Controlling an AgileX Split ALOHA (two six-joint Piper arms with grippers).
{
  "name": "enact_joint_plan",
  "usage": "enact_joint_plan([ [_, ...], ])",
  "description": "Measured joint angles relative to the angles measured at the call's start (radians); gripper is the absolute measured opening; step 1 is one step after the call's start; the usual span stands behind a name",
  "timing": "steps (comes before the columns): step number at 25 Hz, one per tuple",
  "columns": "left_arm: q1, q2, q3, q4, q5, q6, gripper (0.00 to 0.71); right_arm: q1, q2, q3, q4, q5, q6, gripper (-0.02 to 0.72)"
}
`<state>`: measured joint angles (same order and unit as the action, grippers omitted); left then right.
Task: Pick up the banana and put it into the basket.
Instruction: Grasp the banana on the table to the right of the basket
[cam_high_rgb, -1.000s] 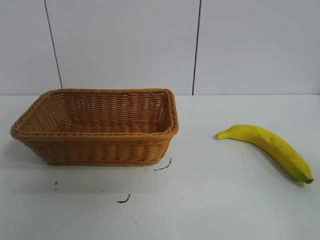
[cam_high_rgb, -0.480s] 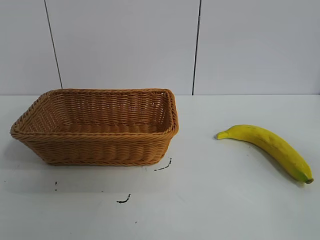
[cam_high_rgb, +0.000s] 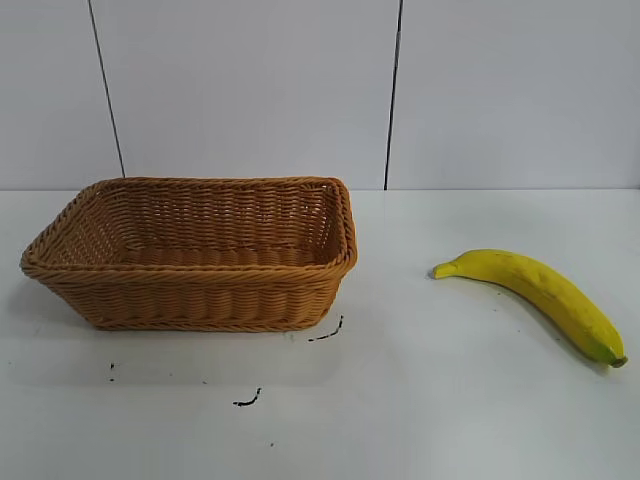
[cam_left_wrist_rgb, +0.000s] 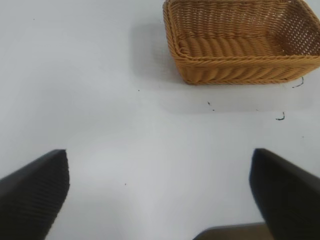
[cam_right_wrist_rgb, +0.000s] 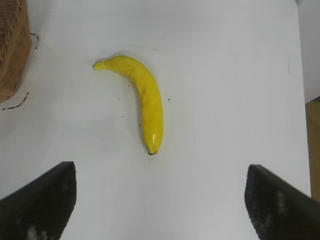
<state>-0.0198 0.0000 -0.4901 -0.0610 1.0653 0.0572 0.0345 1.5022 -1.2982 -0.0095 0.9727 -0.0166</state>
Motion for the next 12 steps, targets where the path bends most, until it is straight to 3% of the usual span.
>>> enact_joint_plan([
  [6, 0.0, 0.0, 0.0, 0.0, 0.0, 0.0, 0.695, 0.0, 0.221, -0.156, 0.009, 0.056, -0.06, 0.656],
  [12, 0.0, 0.0, 0.0, 0.0, 0.0, 0.0, 0.695, 0.011, 0.328, -0.235, 0.009, 0.084, -0.223, 0.656],
])
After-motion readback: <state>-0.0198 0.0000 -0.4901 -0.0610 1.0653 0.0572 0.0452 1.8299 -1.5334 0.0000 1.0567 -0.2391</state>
